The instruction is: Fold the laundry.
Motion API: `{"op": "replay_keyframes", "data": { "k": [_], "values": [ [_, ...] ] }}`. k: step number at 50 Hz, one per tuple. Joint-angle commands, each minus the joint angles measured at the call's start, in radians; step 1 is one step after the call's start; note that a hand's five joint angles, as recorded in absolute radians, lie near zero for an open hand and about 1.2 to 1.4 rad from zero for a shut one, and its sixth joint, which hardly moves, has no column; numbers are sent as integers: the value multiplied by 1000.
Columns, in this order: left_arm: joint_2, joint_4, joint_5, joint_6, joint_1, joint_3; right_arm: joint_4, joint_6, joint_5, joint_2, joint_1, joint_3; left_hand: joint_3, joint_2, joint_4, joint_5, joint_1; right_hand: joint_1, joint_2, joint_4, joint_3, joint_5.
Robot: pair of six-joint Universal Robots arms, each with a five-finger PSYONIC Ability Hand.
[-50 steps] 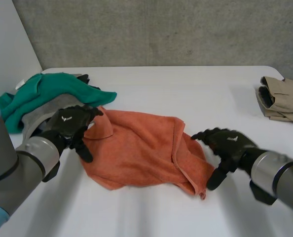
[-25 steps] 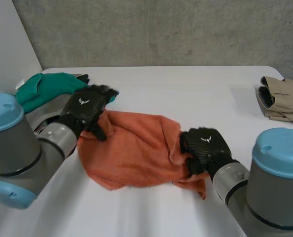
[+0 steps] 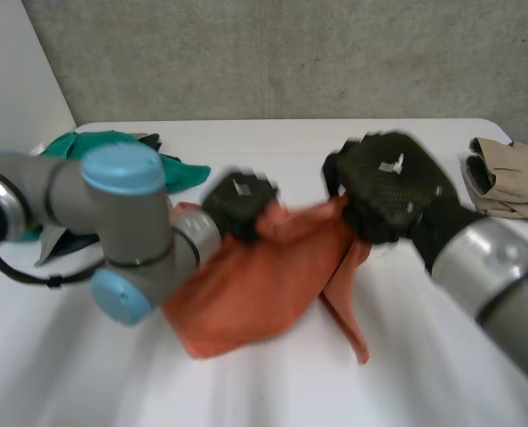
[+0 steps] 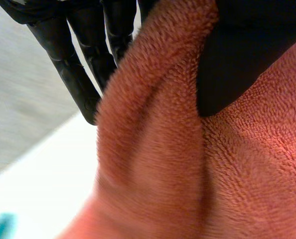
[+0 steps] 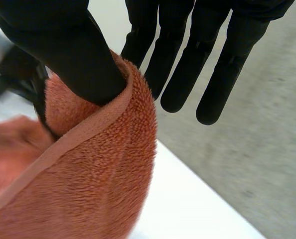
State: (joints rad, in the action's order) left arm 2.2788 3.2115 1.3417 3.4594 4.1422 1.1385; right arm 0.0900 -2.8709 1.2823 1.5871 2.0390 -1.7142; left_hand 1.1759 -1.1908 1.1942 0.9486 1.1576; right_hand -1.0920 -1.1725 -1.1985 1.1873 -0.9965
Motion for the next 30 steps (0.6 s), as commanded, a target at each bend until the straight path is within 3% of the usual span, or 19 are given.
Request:
{"op": "replay_keyframes", "data": {
  "k": [1, 4, 8, 13, 26, 28, 29, 30],
  "values": [
    [-157, 309, 209, -95, 43, -97, 49, 47, 141, -220, -42, 324, 220, -205, 202, 273, 239, -304, -224, -198, 209, -225],
    [-215, 418, 162, -120, 38, -115, 132, 21, 227, -275, -26, 460, 220, -205, 202, 273, 239, -304, -224, -198, 209, -225],
    [-280, 456, 145, -128, 29, -114, 284, -34, 284, -302, -20, 544, 220, -205, 202, 273, 239, -304, -224, -198, 209, -225],
    [-334, 444, 198, -126, 29, -37, 436, -71, 266, -312, -14, 533, 220, -205, 202, 273, 239, -304, -224, -198, 209, -225],
    [-337, 400, 235, -123, -19, 487, 378, 37, 151, -406, -6, 182, 218, -203, 199, 271, 236, -304, -224, -198, 209, -225],
    [-338, 384, 235, -121, -28, 536, 373, 65, 144, -423, -11, 144, 92, -77, 74, 145, 110, -304, -224, -198, 209, -225],
    [-340, 355, 234, -120, -36, 578, 370, 77, 143, -432, -14, 124, -109, 124, -127, -56, -91, -304, -224, -198, 209, -225],
    [-340, 338, 235, -118, -37, 595, 363, 105, 140, -447, -20, 93, -172, 187, -190, -119, -154, -304, -224, -198, 209, -225]
  ]
}}
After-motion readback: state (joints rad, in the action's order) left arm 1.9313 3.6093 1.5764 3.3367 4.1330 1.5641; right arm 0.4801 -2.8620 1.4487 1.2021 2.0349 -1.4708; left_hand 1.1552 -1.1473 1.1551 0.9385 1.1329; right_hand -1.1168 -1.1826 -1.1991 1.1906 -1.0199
